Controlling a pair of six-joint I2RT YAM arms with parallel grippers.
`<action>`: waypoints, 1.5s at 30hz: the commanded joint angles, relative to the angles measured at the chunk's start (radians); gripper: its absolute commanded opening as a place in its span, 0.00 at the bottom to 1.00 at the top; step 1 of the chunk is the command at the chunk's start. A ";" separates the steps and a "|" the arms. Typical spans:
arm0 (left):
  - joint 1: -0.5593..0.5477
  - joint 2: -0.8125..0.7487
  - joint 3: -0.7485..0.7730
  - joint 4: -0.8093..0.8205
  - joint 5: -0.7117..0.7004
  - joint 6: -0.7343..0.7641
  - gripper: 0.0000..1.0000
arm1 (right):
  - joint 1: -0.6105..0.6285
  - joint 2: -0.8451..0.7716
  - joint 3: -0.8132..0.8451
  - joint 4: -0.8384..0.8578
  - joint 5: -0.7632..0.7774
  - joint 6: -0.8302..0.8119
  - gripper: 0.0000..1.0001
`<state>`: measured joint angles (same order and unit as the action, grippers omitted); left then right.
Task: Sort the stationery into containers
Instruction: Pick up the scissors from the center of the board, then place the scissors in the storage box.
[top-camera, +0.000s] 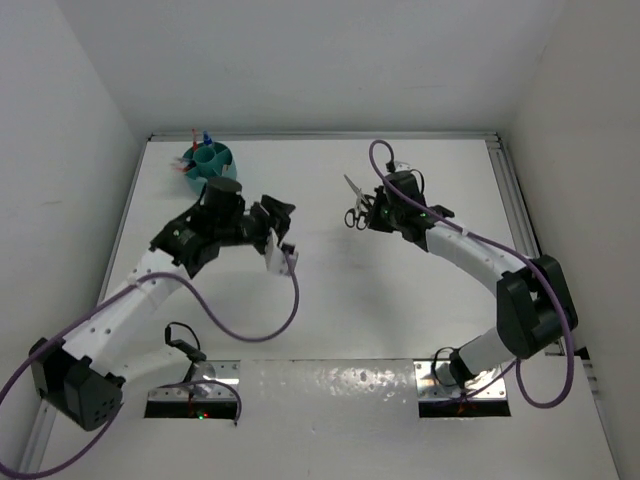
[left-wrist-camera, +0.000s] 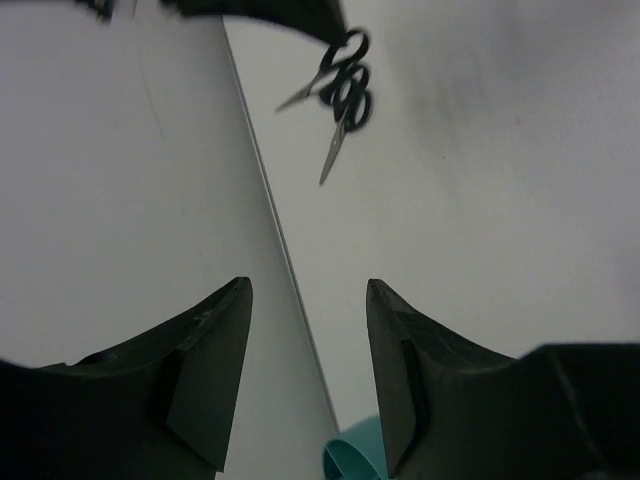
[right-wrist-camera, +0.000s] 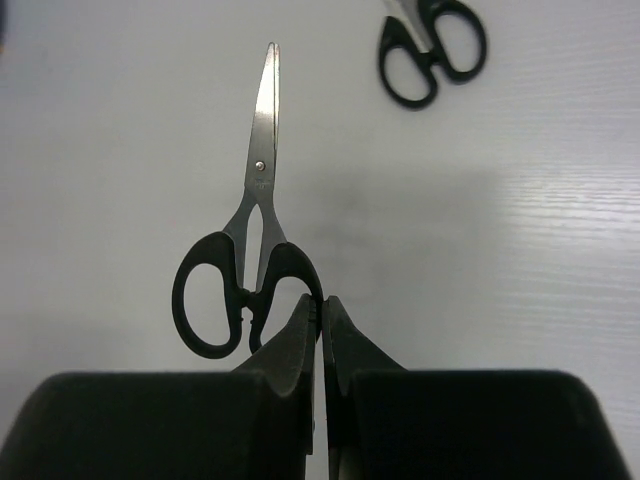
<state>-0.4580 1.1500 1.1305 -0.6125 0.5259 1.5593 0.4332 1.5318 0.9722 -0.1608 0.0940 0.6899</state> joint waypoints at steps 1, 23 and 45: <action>-0.054 -0.094 -0.183 0.178 0.097 0.218 0.47 | 0.068 -0.059 0.048 0.023 -0.002 0.031 0.00; -0.192 -0.153 -0.531 0.643 -0.043 0.370 0.50 | 0.328 -0.118 0.049 0.001 0.018 0.171 0.00; -0.163 -0.118 -0.518 0.551 -0.075 0.375 0.41 | 0.358 -0.076 0.125 -0.009 0.082 0.171 0.00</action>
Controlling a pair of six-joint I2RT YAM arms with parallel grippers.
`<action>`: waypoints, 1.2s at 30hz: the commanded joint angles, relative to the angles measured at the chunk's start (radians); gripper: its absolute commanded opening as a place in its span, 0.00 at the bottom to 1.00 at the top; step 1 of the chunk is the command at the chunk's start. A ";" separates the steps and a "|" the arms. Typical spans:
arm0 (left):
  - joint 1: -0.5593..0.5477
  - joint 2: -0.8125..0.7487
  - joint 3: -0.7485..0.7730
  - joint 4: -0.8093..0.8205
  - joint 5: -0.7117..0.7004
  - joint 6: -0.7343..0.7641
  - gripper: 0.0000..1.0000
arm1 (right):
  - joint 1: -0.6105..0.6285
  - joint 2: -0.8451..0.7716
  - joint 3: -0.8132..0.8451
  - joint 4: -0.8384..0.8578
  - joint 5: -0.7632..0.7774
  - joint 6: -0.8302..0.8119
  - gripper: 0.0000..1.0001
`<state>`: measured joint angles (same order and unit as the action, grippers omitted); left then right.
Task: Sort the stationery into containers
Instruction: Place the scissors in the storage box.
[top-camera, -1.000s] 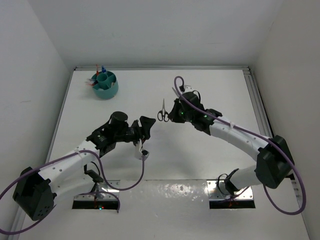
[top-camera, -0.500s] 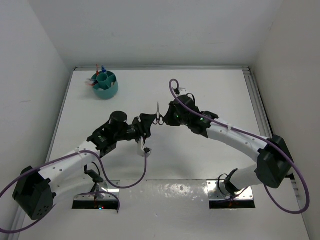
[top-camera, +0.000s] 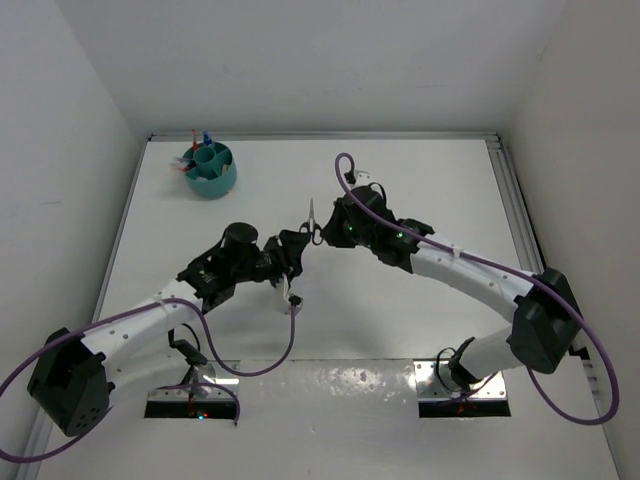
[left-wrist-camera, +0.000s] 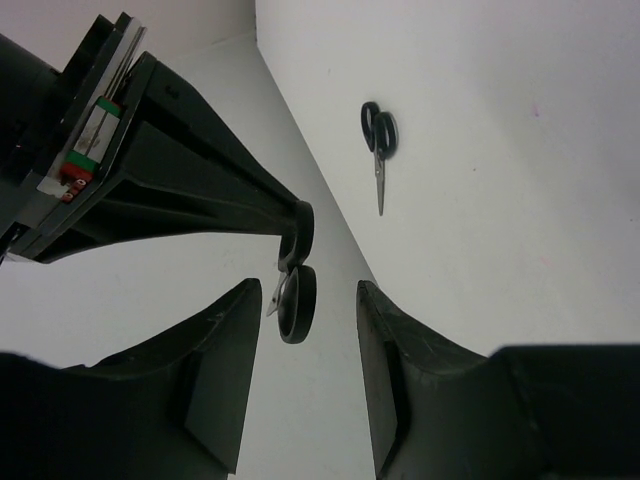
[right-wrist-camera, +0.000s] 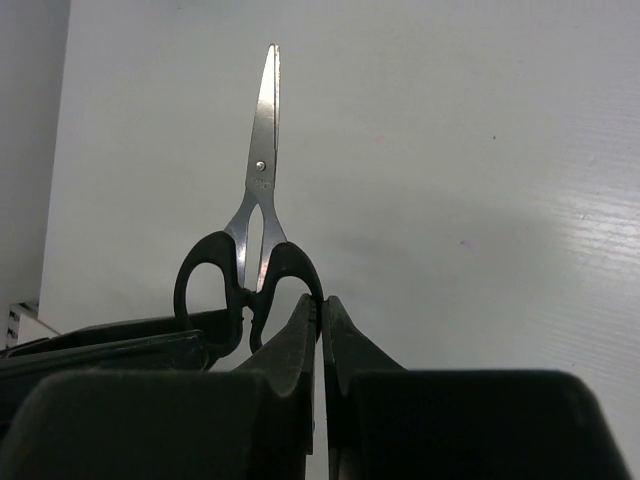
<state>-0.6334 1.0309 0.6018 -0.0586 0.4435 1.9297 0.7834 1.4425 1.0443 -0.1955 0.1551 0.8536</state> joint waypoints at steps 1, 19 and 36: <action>0.015 0.004 0.010 0.002 0.008 0.002 0.41 | 0.010 0.015 0.059 0.025 0.021 0.009 0.00; 0.009 0.024 0.015 0.118 -0.051 -0.057 0.09 | 0.050 0.018 0.060 0.031 0.009 0.005 0.00; 0.115 0.106 0.272 -0.056 -0.089 -0.682 0.00 | -0.033 -0.114 0.060 0.015 0.150 -0.159 0.65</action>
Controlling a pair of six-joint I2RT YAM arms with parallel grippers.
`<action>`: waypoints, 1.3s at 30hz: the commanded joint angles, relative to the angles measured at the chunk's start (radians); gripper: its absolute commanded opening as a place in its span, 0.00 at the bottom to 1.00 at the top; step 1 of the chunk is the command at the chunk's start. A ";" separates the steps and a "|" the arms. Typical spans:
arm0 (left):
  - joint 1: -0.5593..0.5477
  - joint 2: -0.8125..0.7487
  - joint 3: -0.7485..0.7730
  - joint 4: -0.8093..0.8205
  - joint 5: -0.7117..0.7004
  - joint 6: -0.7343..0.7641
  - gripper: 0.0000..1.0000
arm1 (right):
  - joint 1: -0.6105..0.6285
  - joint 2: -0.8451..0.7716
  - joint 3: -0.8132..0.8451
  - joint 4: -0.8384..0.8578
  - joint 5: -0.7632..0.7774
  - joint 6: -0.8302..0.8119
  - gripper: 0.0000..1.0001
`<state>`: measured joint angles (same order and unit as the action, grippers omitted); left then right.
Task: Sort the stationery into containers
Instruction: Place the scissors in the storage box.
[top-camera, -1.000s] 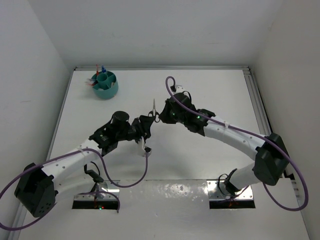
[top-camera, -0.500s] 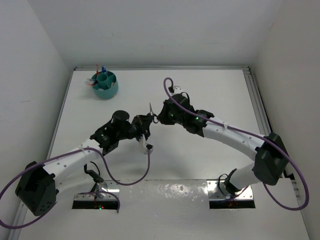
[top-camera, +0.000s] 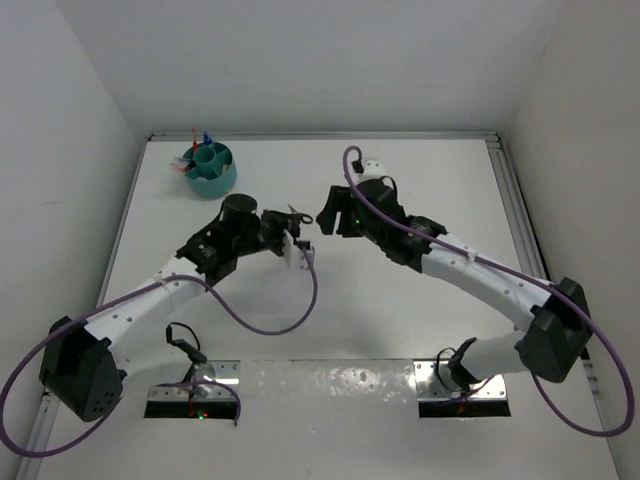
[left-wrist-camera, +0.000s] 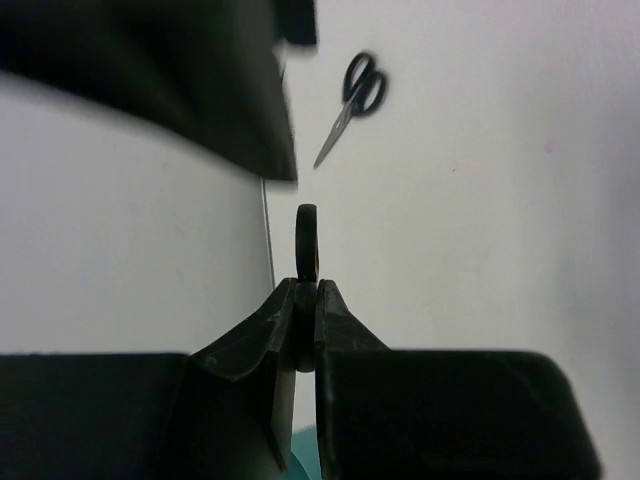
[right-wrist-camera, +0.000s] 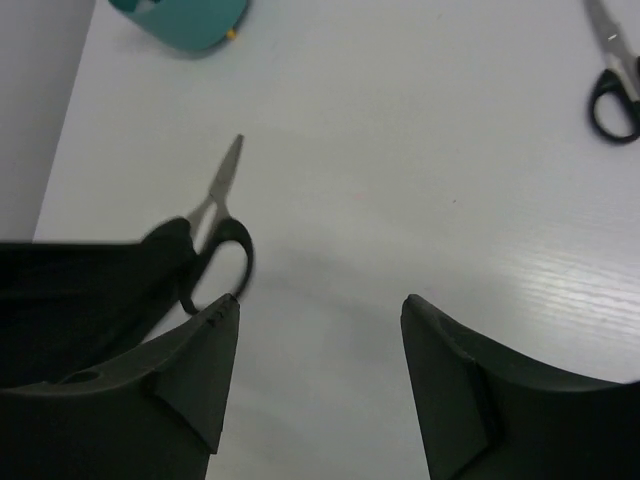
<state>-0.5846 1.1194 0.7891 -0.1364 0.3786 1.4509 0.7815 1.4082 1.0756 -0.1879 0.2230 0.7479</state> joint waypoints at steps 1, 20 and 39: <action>0.087 0.028 0.110 0.020 -0.021 -0.307 0.00 | -0.042 -0.109 0.021 0.002 0.107 -0.062 0.66; 0.675 0.603 0.842 0.063 0.086 -1.287 0.00 | -0.251 0.026 0.040 0.080 -0.027 -0.133 0.68; 0.793 0.793 0.819 0.169 0.086 -1.170 0.00 | -0.327 0.250 0.139 0.048 -0.137 -0.096 0.66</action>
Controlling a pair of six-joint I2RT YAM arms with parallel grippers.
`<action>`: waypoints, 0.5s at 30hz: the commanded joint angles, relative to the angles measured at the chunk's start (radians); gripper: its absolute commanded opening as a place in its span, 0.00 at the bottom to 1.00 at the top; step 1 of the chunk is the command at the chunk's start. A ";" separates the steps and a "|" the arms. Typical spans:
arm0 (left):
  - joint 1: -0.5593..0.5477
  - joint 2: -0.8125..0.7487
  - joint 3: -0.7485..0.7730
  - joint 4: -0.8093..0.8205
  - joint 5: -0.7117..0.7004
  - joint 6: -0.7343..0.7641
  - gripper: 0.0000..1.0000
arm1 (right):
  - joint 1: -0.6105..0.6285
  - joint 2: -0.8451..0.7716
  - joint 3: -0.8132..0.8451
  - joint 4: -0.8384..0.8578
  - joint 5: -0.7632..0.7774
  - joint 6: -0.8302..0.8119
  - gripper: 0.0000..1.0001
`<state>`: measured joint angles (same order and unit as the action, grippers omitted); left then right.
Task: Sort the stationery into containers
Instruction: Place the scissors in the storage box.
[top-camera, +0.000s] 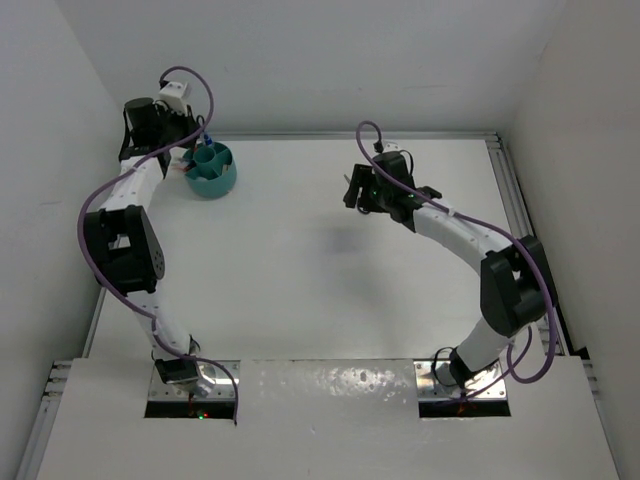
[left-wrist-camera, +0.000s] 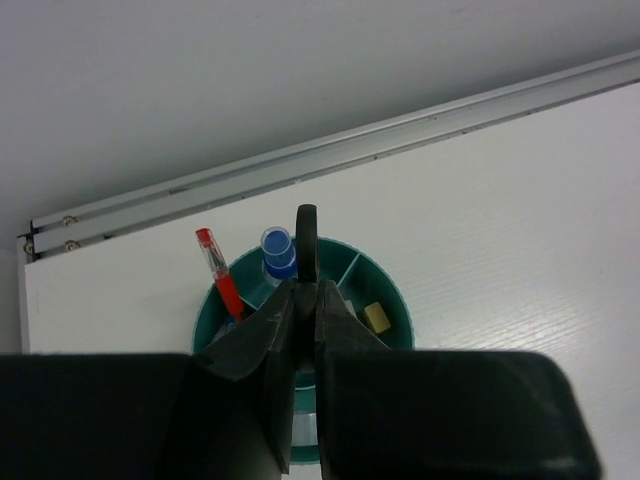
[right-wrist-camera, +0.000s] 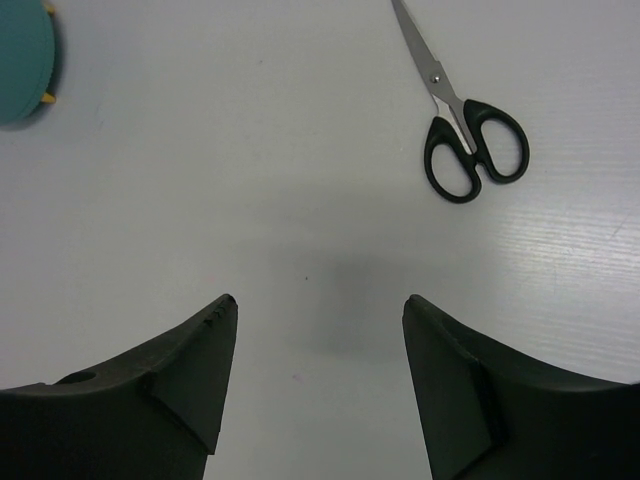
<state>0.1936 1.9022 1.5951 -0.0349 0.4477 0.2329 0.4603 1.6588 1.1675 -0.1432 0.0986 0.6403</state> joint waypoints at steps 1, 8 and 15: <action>0.020 0.020 0.006 0.073 0.022 0.049 0.00 | -0.005 0.001 0.049 0.004 -0.014 0.012 0.66; 0.036 0.046 -0.006 0.066 0.031 0.060 0.00 | -0.008 -0.007 0.040 -0.018 -0.002 0.006 0.66; 0.038 0.047 -0.072 0.078 0.060 0.066 0.32 | -0.060 0.022 0.024 -0.028 -0.014 0.032 0.67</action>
<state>0.2230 1.9579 1.5276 0.0002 0.4690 0.2897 0.4362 1.6657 1.1675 -0.1688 0.0929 0.6502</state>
